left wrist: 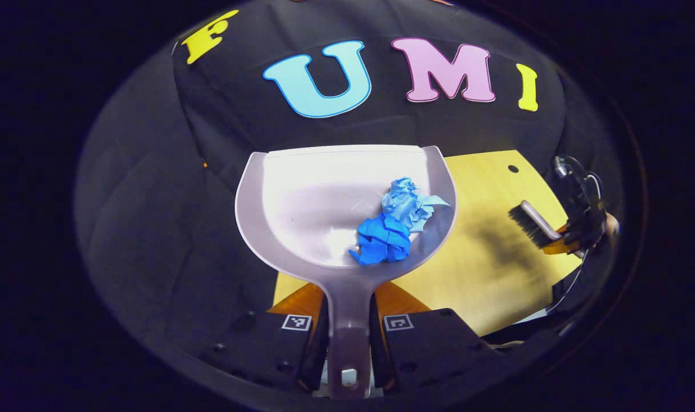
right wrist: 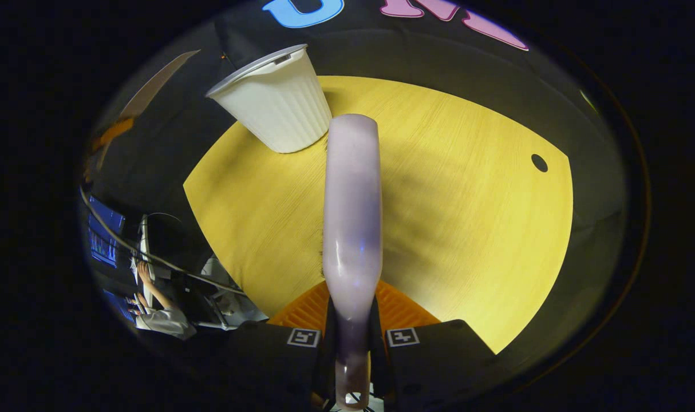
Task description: Pick up the small broom and dustpan from the desktop, sweep the trash into the dustpan with the broom, and then empty the trash into the garbage bin.
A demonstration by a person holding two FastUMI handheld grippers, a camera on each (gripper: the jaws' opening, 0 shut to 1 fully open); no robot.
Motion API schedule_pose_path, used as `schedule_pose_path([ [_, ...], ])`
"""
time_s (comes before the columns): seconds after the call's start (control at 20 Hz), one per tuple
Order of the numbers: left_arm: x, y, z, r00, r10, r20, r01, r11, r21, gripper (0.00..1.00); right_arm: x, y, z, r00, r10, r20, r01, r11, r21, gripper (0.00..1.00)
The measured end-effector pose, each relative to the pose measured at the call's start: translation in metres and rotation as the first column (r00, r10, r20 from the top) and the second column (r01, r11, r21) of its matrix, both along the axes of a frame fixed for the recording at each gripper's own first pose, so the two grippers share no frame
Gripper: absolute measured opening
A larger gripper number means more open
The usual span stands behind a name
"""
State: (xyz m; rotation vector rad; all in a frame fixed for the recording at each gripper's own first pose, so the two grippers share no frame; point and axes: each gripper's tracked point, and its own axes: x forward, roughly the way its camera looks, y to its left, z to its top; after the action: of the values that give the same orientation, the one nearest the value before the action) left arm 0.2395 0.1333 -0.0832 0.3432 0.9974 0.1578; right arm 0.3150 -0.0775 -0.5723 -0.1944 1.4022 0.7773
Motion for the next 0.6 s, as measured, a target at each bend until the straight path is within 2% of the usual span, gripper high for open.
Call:
schedule_pose_path([
  [0.15, 0.045, 0.017, 0.002, 0.982, -0.089, -0.166, 0.114, 0.982, 0.151, 0.29, -0.030, 0.004, 0.000, 0.999, -0.032, -0.038, 0.032, 0.999, 0.011, 0.28],
  [0.25, 0.066, 0.016, -0.006, 0.949, -0.137, -0.284, 0.201, 0.957, 0.211, 0.30, -0.058, 0.003, 0.002, 0.995, -0.048, -0.088, 0.051, 0.998, 0.029, 0.28],
  [0.3, 0.070, 0.019, -0.006, 0.923, -0.162, -0.350, 0.260, 0.931, 0.256, 0.29, -0.070, -0.001, 0.001, 0.994, -0.049, -0.101, 0.052, 0.998, 0.029, 0.28],
  [0.4, 0.077, 0.025, 0.003, 0.864, -0.203, -0.460, 0.391, 0.847, 0.360, 0.29, -0.090, -0.006, -0.001, 0.992, -0.047, -0.118, 0.049, 0.999, 0.018, 0.28],
  [0.5, 0.075, 0.026, 0.014, 0.832, -0.214, -0.512, 0.464, 0.772, 0.433, 0.30, -0.101, -0.004, 0.001, 0.990, -0.053, -0.130, 0.057, 0.998, 0.031, 0.28],
  [0.6, 0.075, 0.030, 0.017, 0.818, -0.209, -0.536, 0.501, 0.718, 0.484, 0.29, -0.107, -0.003, 0.002, 0.988, -0.065, -0.139, 0.071, 0.997, 0.037, 0.28],
])
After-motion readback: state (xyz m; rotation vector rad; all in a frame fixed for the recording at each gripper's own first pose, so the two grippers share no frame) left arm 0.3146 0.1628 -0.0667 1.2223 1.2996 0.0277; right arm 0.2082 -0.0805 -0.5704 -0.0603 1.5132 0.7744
